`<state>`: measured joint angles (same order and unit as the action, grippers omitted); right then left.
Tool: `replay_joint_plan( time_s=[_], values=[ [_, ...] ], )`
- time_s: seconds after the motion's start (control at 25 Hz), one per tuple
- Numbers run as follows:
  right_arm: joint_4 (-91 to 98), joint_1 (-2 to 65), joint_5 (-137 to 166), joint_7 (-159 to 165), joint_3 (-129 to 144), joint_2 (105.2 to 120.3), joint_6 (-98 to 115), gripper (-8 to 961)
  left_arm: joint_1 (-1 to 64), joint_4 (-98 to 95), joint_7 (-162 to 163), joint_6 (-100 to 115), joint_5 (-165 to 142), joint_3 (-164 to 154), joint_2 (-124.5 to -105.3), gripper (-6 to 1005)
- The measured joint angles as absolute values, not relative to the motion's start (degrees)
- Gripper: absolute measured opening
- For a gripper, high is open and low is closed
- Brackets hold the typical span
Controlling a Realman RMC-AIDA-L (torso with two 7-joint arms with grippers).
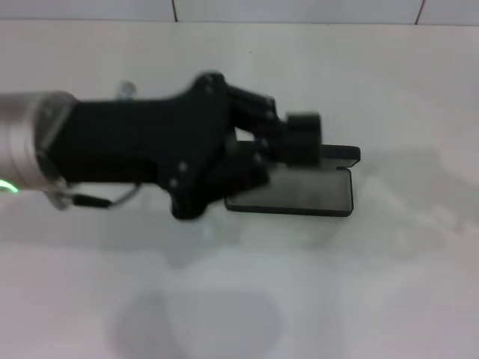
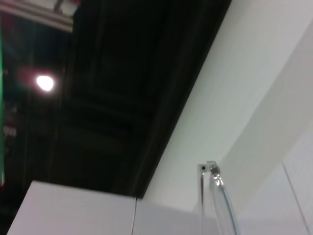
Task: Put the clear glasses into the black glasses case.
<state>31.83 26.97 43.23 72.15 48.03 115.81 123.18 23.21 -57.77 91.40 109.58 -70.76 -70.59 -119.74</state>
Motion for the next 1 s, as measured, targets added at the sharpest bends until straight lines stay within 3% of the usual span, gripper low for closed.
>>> replay_joint_plan(
  time_s=[0.44,1.0],
  values=[
    [18.41,38.07,42.88,58.57,53.40,116.05,121.11,117,27.92,-46.12,77.00,110.78,-58.10,-83.60,-120.12,70],
    [13.04,41.42,41.19,50.80,65.88,116.19,116.23,116,27.92,-44.61,71.71,110.38,-48.62,-89.70,-120.44,68]
  ],
)
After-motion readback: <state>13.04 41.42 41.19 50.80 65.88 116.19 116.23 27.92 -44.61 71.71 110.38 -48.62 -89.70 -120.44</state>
